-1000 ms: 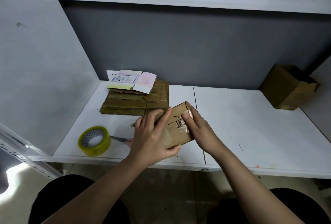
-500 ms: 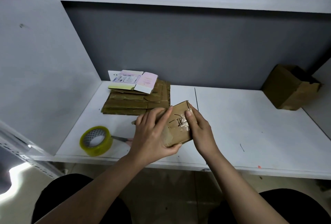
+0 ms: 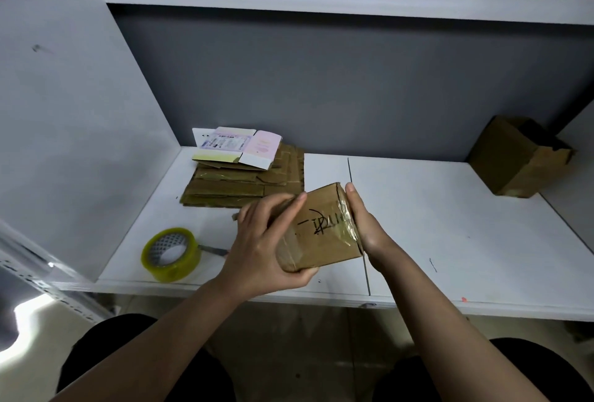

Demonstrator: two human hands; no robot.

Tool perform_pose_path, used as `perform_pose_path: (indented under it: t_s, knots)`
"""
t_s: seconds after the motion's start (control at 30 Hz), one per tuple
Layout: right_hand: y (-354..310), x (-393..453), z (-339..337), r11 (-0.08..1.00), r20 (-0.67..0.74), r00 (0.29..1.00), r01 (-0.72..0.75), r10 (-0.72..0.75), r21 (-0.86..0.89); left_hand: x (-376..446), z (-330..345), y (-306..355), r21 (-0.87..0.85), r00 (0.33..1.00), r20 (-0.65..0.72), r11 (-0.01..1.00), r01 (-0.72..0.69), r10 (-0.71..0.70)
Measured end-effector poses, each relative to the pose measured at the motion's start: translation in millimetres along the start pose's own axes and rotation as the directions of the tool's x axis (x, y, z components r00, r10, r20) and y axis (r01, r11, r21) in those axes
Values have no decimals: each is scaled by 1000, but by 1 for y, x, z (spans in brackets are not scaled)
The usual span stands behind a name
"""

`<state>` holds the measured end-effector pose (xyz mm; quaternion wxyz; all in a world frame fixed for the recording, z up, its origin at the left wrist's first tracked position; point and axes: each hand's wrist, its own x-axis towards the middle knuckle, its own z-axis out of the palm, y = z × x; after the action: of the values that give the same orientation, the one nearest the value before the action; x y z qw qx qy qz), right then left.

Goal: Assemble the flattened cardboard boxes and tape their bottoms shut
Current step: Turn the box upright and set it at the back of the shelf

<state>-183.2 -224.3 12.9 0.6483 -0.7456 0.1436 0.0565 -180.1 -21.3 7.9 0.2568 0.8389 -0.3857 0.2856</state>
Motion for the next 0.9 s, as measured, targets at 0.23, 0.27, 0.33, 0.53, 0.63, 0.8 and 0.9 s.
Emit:
perform_pose_path:
  t_s: [0.23, 0.27, 0.33, 0.53, 0.63, 0.8, 0.9]
  knots:
    - [19, 6, -4, 994, -419, 903, 69, -99, -86, -2, 4, -10, 77, 967, 248, 996, 37, -55]
    - [20, 3, -4, 985, -484, 861, 103, -158, -138, -4, 5, -9, 79, 959, 271, 995, 69, -88]
    - [22, 0, -4, 961, -560, 786, 152, -260, -232, -6, 8, -1, -60, 932, 300, 971, 232, -204]
    - [28, -17, 14, 896, -555, 705, 328, -442, -298, 11, 33, 13, -653, 500, 461, 102, 751, -733]
    - [26, -23, 20, 915, -586, 717, 386, -379, -119, 18, 41, 8, -748, 395, 425, -70, 660, -814]
    - [21, -27, 22, 908, -602, 720, 417, -346, -23, 26, 43, 11, -766, 305, 434, -169, 620, -847]
    - [19, -26, 24, 884, -547, 704, 437, -452, -168, 26, 45, 7, -751, 229, 465, -245, 613, -855]
